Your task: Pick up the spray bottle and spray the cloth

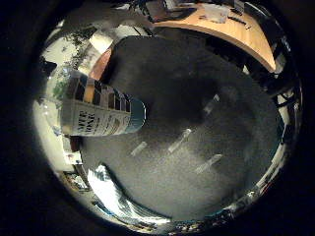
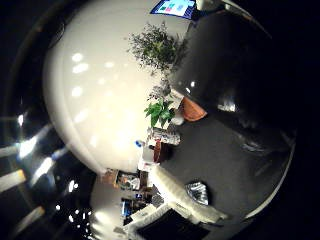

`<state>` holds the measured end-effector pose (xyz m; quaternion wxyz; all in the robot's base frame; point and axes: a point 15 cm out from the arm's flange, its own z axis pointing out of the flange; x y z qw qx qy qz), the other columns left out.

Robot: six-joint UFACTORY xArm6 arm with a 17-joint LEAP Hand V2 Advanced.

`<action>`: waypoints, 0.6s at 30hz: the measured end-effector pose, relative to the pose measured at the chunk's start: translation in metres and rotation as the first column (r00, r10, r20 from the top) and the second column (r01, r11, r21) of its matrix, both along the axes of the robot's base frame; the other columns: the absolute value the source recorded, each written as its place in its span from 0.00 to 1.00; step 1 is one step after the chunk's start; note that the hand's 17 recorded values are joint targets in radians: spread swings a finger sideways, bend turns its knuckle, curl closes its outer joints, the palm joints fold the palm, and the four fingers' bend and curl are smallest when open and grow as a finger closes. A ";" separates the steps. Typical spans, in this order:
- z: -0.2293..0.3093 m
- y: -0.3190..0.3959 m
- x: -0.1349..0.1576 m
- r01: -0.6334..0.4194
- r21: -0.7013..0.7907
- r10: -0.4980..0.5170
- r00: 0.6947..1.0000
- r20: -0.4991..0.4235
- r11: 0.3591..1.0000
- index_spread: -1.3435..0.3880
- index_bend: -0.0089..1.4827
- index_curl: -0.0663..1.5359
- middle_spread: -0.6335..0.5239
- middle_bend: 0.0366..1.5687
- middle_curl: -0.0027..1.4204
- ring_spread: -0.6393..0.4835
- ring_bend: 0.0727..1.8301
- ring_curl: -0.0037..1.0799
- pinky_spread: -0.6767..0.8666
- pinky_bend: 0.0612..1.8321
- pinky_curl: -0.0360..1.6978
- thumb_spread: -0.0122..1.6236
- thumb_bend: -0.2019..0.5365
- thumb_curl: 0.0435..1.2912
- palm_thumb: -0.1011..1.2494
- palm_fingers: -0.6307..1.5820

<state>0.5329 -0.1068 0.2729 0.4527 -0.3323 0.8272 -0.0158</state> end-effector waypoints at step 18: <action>-0.016 -0.016 0.013 0.075 -0.003 -0.075 0.997 -0.015 0.997 0.46 0.28 0.30 0.22 0.28 0.29 0.38 0.22 0.20 0.85 0.38 0.02 0.68 0.26 0.30 0.71 0.54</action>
